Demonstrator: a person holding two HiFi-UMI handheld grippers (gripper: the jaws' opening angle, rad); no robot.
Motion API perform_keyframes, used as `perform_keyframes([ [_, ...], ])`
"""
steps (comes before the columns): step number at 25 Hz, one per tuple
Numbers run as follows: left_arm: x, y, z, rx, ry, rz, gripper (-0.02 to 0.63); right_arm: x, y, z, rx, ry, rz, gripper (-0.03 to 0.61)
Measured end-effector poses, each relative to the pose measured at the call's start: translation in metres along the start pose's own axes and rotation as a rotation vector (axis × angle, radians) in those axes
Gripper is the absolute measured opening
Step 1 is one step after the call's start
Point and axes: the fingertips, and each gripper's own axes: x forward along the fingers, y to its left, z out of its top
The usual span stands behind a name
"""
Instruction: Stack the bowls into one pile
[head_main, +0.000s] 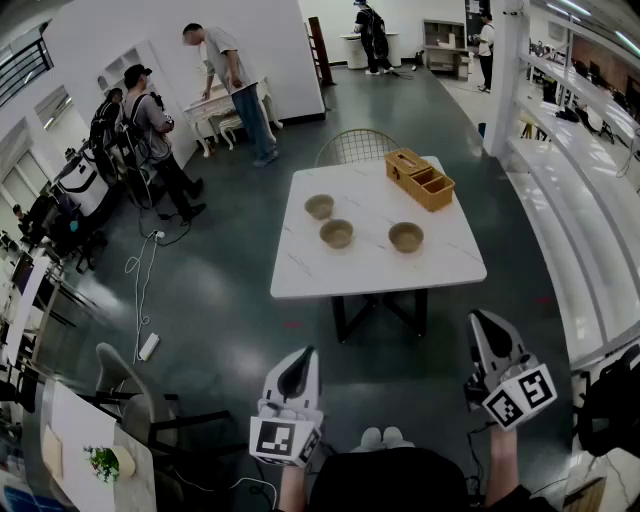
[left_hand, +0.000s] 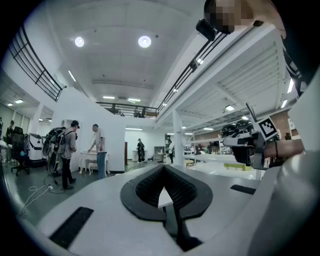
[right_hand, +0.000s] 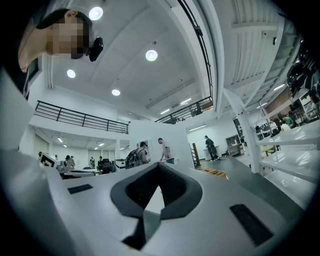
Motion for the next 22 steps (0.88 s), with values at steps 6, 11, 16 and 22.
perform_keyframes([
  [6, 0.004, -0.003, 0.003, -0.003, 0.004, 0.01, 0.014, -0.002, -0.007, 0.002, 0.003, -0.004, 0.006, 0.014],
  [11, 0.005, -0.006, 0.003, -0.023, 0.003, 0.018, 0.014, -0.004, -0.01, -0.001, 0.005, -0.003, 0.006, 0.014],
  [16, 0.008, -0.011, 0.004, -0.007, 0.009, 0.021, 0.014, -0.005, -0.012, -0.001, -0.005, -0.016, 0.031, 0.014],
  [22, 0.004, -0.018, -0.004, -0.027, 0.026, 0.06, 0.014, -0.001, -0.019, -0.003, 0.038, -0.033, 0.062, 0.014],
])
